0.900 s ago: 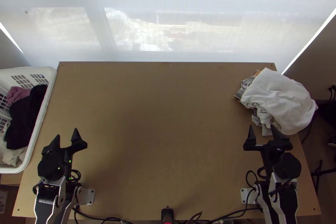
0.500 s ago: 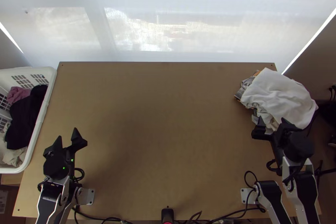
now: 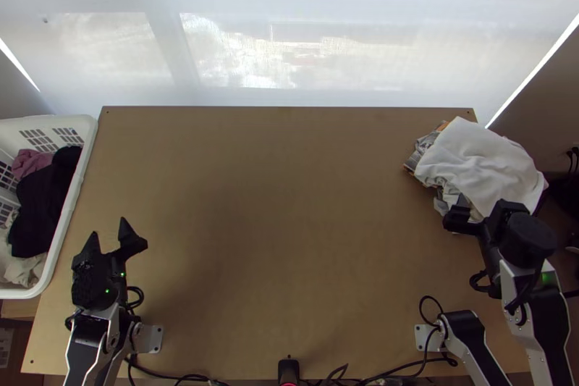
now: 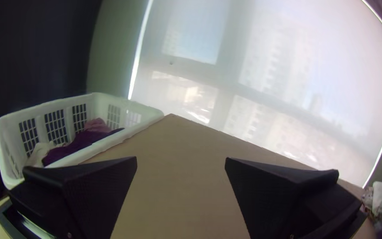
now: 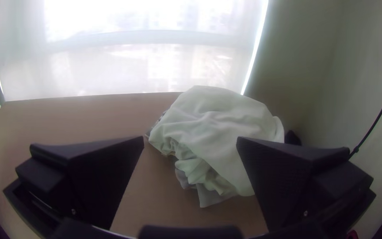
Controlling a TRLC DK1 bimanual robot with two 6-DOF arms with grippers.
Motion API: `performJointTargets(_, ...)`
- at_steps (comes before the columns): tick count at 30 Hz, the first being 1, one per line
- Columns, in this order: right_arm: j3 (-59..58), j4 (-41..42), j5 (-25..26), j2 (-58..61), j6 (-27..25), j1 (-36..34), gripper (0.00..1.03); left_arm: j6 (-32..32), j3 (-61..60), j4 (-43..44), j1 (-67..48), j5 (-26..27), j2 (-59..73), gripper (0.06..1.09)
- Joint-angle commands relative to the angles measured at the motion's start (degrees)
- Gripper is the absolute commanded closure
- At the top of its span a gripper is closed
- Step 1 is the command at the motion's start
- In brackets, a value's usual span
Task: Fold the t-shirt
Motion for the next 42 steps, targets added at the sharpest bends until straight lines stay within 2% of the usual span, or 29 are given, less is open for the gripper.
performJointTargets(1,1.77,-2.08,1.21,0.59,1.48,0.31,0.05,12.50,3.49,7.57,1.14,7.12,0.21,0.11)
performJointTargets(6,1.42,-3.48,1.57,0.68,4.11,0.31,0.05,16.28,12.45,8.71,1.93,7.39,6.80,0.11)
performJointTargets(12,0.98,-4.63,1.57,0.50,4.38,0.31,0.05,15.84,31.44,-2.72,7.64,7.30,21.30,0.11)
performJointTargets(13,0.98,-4.71,1.57,0.50,4.38,0.31,0.05,15.13,33.20,-2.63,9.31,7.39,22.00,0.11)
performJointTargets(15,0.89,-4.89,1.57,0.50,4.55,0.31,0.05,8.72,34.34,-1.49,12.56,7.30,21.48,0.11)
performJointTargets(18,0.72,-5.07,1.57,0.59,5.34,0.31,0.05,7.22,36.89,0.01,13.62,7.56,22.62,0.11)
performJointTargets(24,0.72,-6.03,1.57,0.59,5.61,0.40,0.05,3.53,51.30,-19.59,15.20,7.39,37.03,0.11)
performJointTargets(27,0.72,-7.00,1.57,0.59,5.61,0.40,0.05,-4.82,56.14,-29.44,25.57,7.92,42.75,0.11)
performJointTargets(28,0.72,-7.44,1.57,0.59,5.70,0.40,0.05,-5.79,57.37,-30.58,27.50,11.26,44.15,0.11)
performJointTargets(31,0.89,-8.85,1.57,0.50,6.13,0.40,0.05,-5.79,59.92,-30.58,29.00,11.69,47.05,0.11)
performJointTargets(33,1.25,-9.72,1.57,0.59,6.31,0.31,0.05,-3.50,61.15,-29.79,30.93,11.96,48.02,0.11)
performJointTargets(39,3.09,-12.19,1.65,1.21,6.22,-0.21,0.05,-2.45,55.17,-27.85,39.28,12.31,54.08,0.11)
performJointTargets(42,4.06,-13.85,1.65,1.73,6.22,-0.74,0.05,0.28,54.55,-25.13,47.89,16.00,60.06,0.11)
